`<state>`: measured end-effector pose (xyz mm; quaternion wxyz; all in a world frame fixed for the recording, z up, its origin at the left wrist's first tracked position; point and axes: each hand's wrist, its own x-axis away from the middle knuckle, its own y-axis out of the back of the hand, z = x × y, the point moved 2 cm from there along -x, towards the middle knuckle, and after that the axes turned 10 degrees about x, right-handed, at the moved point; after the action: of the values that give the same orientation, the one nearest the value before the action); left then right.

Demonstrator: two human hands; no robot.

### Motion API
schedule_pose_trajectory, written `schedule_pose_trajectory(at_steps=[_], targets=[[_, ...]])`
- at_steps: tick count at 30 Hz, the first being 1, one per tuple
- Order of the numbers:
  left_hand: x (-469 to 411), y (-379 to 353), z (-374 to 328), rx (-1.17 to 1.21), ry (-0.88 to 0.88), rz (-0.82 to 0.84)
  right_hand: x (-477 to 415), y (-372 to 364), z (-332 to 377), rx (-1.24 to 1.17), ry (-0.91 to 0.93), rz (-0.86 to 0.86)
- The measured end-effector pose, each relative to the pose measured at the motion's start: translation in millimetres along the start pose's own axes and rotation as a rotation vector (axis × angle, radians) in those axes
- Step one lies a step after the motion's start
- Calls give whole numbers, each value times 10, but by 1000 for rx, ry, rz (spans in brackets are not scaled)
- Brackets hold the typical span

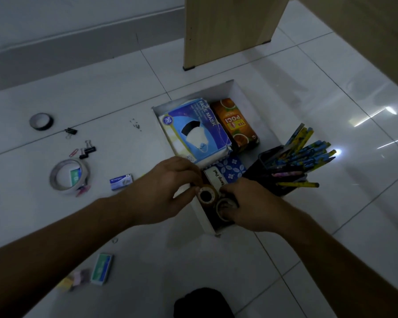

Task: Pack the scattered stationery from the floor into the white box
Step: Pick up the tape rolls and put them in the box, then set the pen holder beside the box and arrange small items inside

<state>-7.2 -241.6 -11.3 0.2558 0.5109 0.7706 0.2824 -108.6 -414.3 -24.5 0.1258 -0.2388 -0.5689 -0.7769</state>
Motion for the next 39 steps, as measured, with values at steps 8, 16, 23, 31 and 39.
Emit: schedule_pose_trajectory(at_steps=[8,16,23,31,39], targets=[[352,194,171,111,241,-338,59,506,511,-55,110,-401],[958,367,613,78,604,-423,-394,391,1319,-169,340,-320],[1576,476,1014,75,907,-479,-1036,-65,1857,25,363,-144],[1587,553,1499,-60,1194,-610,-1714,-447,2193,518,437,-17],[1434,456,1920,-86,1358,-570,-1735,-654,2071,566,521,3]])
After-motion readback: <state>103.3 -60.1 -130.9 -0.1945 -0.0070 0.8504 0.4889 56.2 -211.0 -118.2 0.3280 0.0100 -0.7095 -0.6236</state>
